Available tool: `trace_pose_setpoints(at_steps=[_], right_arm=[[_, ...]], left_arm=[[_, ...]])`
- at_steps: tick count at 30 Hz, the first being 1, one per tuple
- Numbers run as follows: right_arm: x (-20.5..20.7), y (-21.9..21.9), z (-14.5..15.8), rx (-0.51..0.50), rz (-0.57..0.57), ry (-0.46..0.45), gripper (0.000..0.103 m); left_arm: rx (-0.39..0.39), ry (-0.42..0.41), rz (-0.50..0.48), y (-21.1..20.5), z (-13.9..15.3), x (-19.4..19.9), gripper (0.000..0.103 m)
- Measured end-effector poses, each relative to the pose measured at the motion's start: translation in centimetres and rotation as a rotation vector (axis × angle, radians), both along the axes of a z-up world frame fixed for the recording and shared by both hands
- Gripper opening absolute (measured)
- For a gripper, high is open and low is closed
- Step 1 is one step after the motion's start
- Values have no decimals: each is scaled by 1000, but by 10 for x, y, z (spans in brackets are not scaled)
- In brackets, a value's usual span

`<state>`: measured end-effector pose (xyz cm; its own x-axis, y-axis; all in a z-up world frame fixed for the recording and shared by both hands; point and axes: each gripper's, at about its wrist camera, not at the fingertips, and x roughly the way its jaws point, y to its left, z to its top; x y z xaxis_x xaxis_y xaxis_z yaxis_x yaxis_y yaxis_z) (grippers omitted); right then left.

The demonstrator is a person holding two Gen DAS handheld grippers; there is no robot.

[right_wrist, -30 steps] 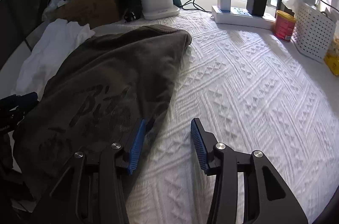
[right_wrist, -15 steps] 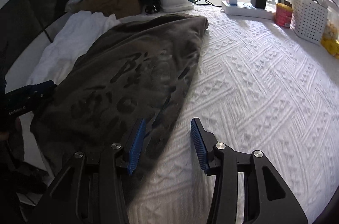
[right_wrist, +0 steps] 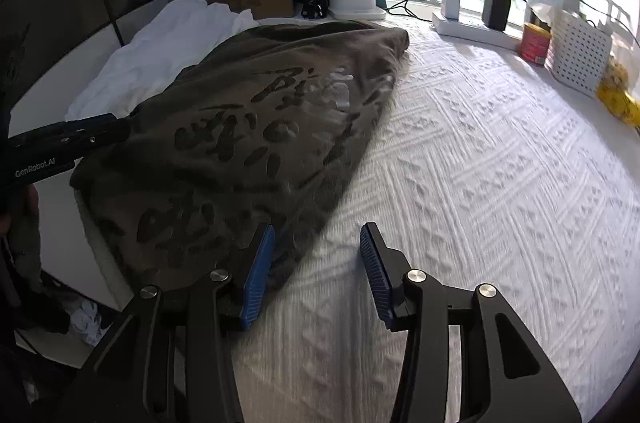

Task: Fold small clothes

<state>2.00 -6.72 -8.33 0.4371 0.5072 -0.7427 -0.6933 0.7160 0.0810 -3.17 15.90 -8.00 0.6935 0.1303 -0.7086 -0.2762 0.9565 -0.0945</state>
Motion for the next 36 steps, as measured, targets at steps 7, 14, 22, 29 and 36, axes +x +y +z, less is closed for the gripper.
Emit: trace_pose_setpoints(at_steps=[7, 14, 22, 29, 36], right_arm=[[-11, -26, 0, 48, -28, 13, 47], [-13, -65, 3, 75, -73, 21, 47], [-14, -106, 6, 54, -126, 11, 47], [-17, -145, 17, 60, -204, -13, 48], [-17, -177, 27, 55, -258, -38, 69]], left_arm=[[99, 22, -33, -25, -1, -6, 43], [137, -2, -56, -49, 12, -7, 45], [112, -39, -130, -86, 18, 1, 55], [128, -57, -226, -123, 13, 14, 75], [98, -121, -294, -160, 20, 21, 80]])
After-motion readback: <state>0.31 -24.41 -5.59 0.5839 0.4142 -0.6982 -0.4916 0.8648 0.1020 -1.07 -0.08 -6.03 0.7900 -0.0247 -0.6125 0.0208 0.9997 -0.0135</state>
